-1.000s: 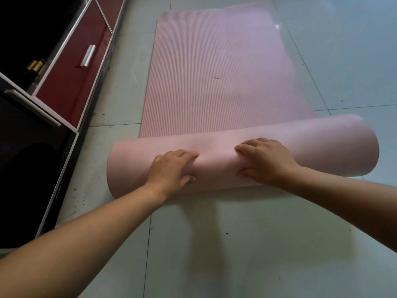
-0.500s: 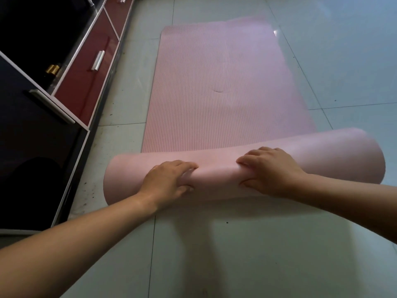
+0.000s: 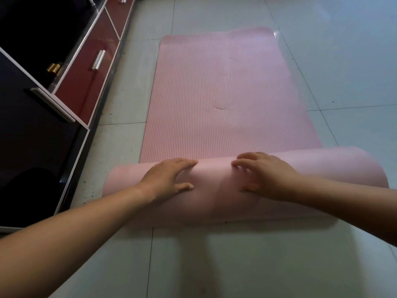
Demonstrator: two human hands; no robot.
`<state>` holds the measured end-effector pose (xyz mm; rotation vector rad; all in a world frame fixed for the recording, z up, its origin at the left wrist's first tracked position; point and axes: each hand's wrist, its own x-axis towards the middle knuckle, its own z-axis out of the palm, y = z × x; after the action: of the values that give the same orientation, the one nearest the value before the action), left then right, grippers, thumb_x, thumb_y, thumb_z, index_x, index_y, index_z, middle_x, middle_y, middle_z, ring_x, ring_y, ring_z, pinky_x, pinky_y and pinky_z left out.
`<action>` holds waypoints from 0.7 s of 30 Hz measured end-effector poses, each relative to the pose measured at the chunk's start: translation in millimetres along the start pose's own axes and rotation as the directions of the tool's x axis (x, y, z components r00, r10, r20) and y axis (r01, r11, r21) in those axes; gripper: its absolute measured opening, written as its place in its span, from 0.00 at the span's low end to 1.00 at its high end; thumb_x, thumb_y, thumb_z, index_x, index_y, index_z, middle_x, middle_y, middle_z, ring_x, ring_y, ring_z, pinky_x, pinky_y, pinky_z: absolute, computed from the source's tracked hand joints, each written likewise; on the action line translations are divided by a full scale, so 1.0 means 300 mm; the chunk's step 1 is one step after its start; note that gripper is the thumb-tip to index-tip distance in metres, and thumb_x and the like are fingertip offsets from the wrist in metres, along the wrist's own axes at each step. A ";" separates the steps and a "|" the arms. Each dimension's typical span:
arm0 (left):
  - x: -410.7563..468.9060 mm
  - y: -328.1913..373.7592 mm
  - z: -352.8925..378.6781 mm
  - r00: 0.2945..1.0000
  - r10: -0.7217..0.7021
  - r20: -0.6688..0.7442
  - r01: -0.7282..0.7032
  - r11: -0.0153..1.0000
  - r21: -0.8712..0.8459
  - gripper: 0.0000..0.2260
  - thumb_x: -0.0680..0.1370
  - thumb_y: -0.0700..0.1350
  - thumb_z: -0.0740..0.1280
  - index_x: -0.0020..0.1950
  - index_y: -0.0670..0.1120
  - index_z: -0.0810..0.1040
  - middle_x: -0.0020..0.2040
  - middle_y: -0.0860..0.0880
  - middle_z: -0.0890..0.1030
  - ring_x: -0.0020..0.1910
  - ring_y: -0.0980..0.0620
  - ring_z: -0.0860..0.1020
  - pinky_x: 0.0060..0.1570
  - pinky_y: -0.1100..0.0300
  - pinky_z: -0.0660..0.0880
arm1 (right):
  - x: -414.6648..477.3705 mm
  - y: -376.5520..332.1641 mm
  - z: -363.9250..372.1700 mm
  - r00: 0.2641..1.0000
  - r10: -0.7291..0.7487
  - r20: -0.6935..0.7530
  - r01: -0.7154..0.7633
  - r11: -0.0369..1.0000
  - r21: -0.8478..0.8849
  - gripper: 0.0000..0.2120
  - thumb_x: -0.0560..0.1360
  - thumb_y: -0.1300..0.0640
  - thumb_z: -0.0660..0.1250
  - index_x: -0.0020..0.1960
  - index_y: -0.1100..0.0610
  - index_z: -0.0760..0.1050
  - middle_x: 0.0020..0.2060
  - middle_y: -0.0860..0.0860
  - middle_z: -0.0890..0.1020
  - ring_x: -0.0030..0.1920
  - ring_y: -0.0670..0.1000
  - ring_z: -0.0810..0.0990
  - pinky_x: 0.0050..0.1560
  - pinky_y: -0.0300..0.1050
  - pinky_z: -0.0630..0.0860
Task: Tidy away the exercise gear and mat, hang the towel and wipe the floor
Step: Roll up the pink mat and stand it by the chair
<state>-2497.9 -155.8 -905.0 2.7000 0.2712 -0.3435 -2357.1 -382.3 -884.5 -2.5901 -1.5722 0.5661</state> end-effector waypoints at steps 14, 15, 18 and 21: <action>0.033 0.014 -0.003 0.999 0.016 -0.045 -0.009 0.990 0.138 0.28 0.76 0.58 0.64 0.74 0.54 0.61 0.75 0.50 0.61 0.72 0.50 0.60 0.69 0.56 0.60 | 0.124 0.039 -0.018 1.000 -0.017 0.016 0.018 0.995 -0.100 0.42 0.67 0.36 0.69 0.74 0.47 0.56 0.73 0.47 0.61 0.70 0.52 0.63 0.66 0.49 0.66; 0.034 0.021 0.000 0.999 0.023 -0.035 -0.017 0.985 0.170 0.29 0.76 0.59 0.63 0.74 0.54 0.60 0.75 0.49 0.60 0.73 0.49 0.59 0.70 0.56 0.59 | 0.134 0.045 -0.019 1.000 0.005 -0.006 -0.005 0.996 -0.084 0.40 0.67 0.37 0.69 0.73 0.47 0.58 0.71 0.48 0.63 0.69 0.53 0.64 0.64 0.49 0.67; 0.050 0.032 0.017 1.000 0.000 0.029 -0.008 0.960 0.279 0.33 0.75 0.62 0.61 0.76 0.53 0.53 0.77 0.48 0.53 0.75 0.48 0.54 0.72 0.51 0.56 | 0.161 0.051 -0.026 0.995 0.085 -0.045 -0.087 0.996 -0.035 0.37 0.66 0.38 0.71 0.70 0.47 0.64 0.68 0.48 0.66 0.66 0.53 0.67 0.60 0.49 0.68; 0.085 0.023 0.015 0.998 -0.034 0.056 0.015 0.951 0.310 0.35 0.74 0.63 0.61 0.76 0.53 0.50 0.77 0.48 0.51 0.75 0.47 0.52 0.72 0.47 0.56 | 0.178 0.039 -0.025 0.992 0.111 -0.065 -0.111 0.994 0.005 0.34 0.68 0.42 0.72 0.70 0.49 0.65 0.68 0.49 0.68 0.65 0.53 0.68 0.60 0.50 0.70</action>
<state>-2472.8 -160.3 -913.7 2.9889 0.2508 -0.5136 -2322.6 -340.5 -895.1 -2.6794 -1.4151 0.4844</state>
